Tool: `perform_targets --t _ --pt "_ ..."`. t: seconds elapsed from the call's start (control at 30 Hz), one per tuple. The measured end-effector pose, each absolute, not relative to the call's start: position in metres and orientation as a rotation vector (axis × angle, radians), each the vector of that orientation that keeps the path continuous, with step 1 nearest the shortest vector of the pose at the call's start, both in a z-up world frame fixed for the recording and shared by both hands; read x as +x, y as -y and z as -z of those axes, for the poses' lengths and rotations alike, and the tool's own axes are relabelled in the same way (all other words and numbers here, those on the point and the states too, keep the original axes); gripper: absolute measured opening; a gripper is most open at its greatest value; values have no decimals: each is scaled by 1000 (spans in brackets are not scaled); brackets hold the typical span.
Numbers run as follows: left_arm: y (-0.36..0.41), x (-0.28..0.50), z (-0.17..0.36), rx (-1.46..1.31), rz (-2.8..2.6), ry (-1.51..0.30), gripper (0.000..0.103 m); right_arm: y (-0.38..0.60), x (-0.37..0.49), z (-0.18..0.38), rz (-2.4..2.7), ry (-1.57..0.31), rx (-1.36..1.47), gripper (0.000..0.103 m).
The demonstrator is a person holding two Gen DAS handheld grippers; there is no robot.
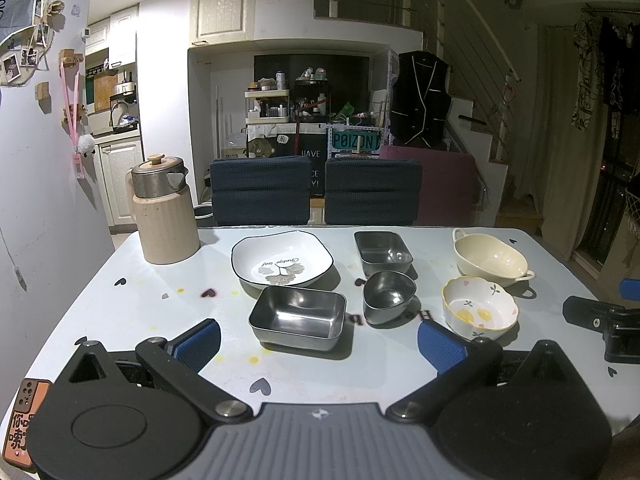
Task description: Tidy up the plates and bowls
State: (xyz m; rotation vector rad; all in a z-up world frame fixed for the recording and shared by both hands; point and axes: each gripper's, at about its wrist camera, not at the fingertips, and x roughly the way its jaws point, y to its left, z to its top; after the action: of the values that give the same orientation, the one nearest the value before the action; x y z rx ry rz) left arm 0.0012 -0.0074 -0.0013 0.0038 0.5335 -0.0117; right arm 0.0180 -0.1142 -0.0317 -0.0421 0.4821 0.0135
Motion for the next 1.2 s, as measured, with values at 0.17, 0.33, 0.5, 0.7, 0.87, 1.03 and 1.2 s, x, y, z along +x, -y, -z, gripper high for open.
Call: perform_targets --t 0.17,0.33,0.5,0.7,0.87,1.03,1.2 --pt "7 1 1 3 12 -533 103 114 18 32 -13 -482 -43 103" --pt "7 1 1 3 12 -533 103 114 18 32 -13 -482 -43 103" --pt "7 1 1 2 12 -533 103 114 18 32 -13 -483 -43 103" --pt "8 4 -6 -19 2 -534 103 114 18 33 -15 -478 -36 103" --pt "2 16 -10 -32 -15 -543 103 115 26 33 -23 -487 -42 103" --pt "-18 37 -18 -59 -23 -545 103 112 43 23 -50 -462 -66 103" --pt "-35 71 -27 -48 -48 -524 103 106 77 9 -117 -412 -79 103"
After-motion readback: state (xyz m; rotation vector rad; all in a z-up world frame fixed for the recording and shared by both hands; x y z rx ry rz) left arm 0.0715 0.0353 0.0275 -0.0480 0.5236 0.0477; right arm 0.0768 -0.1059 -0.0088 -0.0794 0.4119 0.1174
